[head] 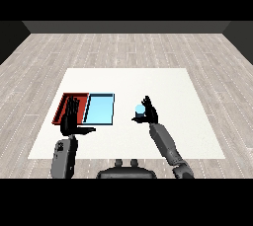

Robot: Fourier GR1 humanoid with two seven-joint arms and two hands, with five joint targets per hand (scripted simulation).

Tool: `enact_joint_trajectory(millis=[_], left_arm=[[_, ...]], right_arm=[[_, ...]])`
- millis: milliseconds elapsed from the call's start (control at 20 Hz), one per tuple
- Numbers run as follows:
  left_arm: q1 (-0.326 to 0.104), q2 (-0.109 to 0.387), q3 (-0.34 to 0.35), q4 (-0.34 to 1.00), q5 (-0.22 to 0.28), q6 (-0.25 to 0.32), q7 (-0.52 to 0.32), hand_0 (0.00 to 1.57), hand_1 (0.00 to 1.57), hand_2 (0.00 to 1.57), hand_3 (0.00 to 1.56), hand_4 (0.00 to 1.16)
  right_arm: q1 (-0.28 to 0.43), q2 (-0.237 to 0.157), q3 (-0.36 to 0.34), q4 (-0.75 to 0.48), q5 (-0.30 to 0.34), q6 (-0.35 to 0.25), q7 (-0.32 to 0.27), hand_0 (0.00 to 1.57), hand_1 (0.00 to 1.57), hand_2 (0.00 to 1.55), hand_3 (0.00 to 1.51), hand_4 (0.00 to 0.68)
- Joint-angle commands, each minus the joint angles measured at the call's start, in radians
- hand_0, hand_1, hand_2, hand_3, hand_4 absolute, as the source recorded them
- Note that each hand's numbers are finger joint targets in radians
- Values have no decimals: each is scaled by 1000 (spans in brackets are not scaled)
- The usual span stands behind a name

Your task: Pick the blue can and put it in the blue box

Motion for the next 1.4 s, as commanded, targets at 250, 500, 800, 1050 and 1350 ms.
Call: enact_joint_trajectory(millis=[250, 500, 800, 1050, 1350], left_arm=[[17, 0, -7, -44, -8, 8, 8, 0, 0, 0, 0, 0], [52, -7, -15, -101, 2, 19, 60, 0, 0, 0, 0, 0], [38, 18, 8, -39, 5, -23, 4, 0, 0, 0, 0, 0], [28, -3, -53, -14, -46, -15, 6, 0, 0, 0, 0, 0], [-49, -30, -98, 57, -71, -3, 56, 0, 0, 0, 0, 0]], right_arm=[[-60, 7, 4, 107, 30, -262, -41, 1494, 1494, 1509, 1481, 600], [-104, -10, -17, 152, 121, -288, -30, 1494, 1494, 1479, 1434, 617], [-174, 7, 7, 203, 85, -346, -7, 1500, 1500, 1474, 1431, 630], [-39, -27, 76, -127, 189, -380, 122, 1419, 1419, 1451, 1401, 624], [-103, -102, 64, -188, 250, -363, 181, 1428, 1428, 1447, 1394, 624]])
